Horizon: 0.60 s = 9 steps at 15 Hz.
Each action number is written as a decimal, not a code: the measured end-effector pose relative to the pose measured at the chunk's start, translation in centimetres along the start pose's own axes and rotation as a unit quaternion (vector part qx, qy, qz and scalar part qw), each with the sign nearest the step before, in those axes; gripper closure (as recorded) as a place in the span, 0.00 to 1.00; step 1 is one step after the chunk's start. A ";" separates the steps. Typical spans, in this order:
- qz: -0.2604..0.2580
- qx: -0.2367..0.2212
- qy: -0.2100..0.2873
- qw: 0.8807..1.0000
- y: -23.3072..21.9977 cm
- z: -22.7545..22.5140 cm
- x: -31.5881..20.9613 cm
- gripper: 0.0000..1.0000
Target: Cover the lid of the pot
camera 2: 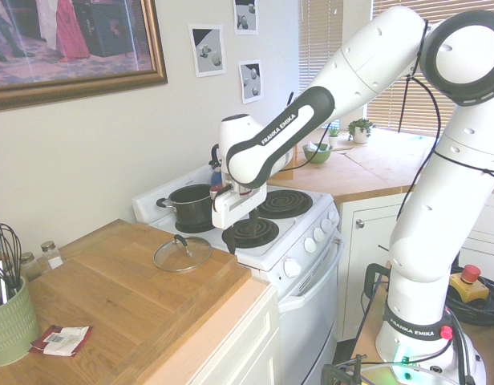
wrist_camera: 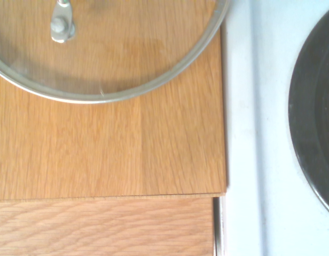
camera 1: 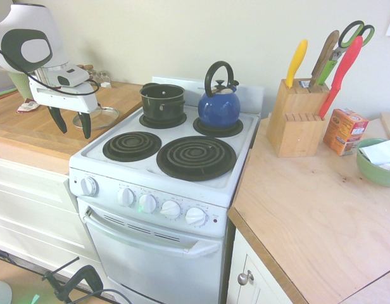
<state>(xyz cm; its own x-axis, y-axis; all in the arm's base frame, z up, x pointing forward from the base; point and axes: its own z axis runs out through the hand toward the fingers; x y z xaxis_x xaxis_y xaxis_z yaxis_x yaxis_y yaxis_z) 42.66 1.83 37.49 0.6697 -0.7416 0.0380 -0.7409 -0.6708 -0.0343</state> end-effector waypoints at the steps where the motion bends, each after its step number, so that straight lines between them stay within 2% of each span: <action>1: 0.000 0.000 0.001 1.000 0.0 0.0 0.0 0.00; 4: -0.002 0.007 0.009 1.000 -0.6 -0.7 0.0 0.00; 9: -0.006 0.045 0.048 0.998 -5.8 -6.7 -2.0 0.00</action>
<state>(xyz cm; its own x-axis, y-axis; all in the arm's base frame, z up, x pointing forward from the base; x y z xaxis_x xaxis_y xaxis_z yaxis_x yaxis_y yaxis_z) 45.24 7.22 44.31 0.6680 -0.7321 0.1334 -0.7220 -0.6810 -0.1223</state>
